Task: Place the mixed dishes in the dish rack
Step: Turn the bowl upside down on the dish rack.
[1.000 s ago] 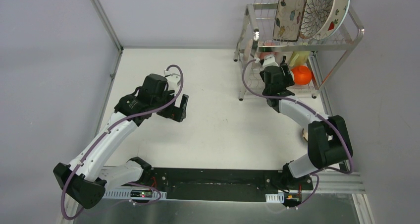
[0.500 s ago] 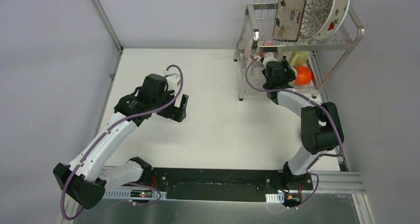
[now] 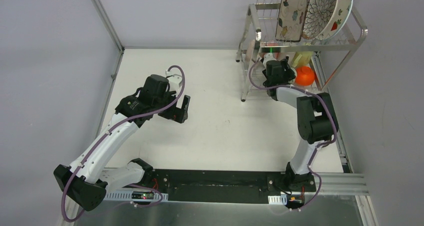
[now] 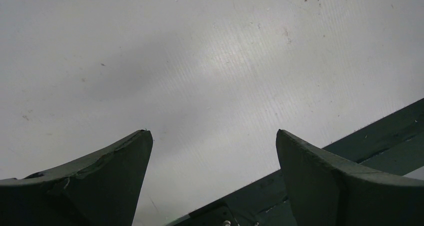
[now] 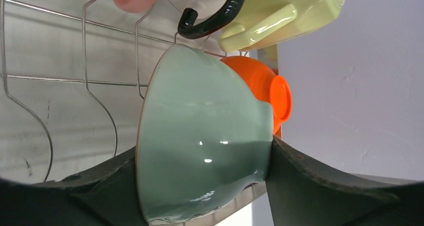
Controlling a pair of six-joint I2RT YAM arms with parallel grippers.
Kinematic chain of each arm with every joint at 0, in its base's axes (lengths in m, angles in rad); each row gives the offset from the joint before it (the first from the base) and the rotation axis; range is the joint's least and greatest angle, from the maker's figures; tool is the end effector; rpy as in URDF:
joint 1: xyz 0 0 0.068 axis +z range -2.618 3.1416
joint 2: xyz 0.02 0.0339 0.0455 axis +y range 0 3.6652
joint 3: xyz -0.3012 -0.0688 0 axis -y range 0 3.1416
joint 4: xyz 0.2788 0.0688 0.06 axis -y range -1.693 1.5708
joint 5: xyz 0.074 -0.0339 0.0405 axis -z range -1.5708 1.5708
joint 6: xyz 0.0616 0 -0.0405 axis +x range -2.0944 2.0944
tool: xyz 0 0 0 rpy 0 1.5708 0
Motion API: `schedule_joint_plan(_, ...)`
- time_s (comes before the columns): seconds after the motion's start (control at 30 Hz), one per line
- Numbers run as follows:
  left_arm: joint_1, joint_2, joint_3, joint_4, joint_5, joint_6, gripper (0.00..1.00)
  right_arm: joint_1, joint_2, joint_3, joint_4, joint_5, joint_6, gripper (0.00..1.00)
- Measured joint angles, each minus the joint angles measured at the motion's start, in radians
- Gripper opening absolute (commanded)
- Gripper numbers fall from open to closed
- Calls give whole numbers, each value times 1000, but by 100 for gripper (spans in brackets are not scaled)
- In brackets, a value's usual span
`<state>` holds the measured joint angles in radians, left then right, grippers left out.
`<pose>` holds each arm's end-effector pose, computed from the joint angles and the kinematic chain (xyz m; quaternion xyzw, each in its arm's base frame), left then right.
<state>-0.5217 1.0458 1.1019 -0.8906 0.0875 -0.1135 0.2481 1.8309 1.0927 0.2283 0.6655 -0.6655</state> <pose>0.2010 -0.1217 0.3494 0.2043 0.9096 -0.1510 0.3288 0.4465 0.0739 0.2016 -0.2113 0.8046 -0.3747 0.4094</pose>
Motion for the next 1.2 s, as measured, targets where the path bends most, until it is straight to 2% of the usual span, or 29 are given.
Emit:
schedule_joint_plan(0.23, 0, 0, 0, 0, 0, 0, 99, -6, 51, 34, 5, 12, -13, 64)
schedule_joint_plan(0.53, 0, 1, 0, 0, 0, 1, 99, -6, 51, 81, -113, -7, 50, 84)
schedule_joint_plan(0.63, 0, 1, 0, 0, 0, 1, 99, -5, 51, 95, -166, -20, 67, 86)
schedule_joint_plan(0.87, 0, 1, 0, 0, 0, 1, 99, -2, 44, 114, -235, -22, 81, 84)
schedule_joint_plan(1.0, 0, 2, 0, 0, 0, 1, 99, -2, 38, 131, -288, -23, 90, 89)
schedule_joint_plan(1.2, 0, 2, 0, 0, 0, 1, 99, -2, 31, 161, -389, -28, 126, 90)
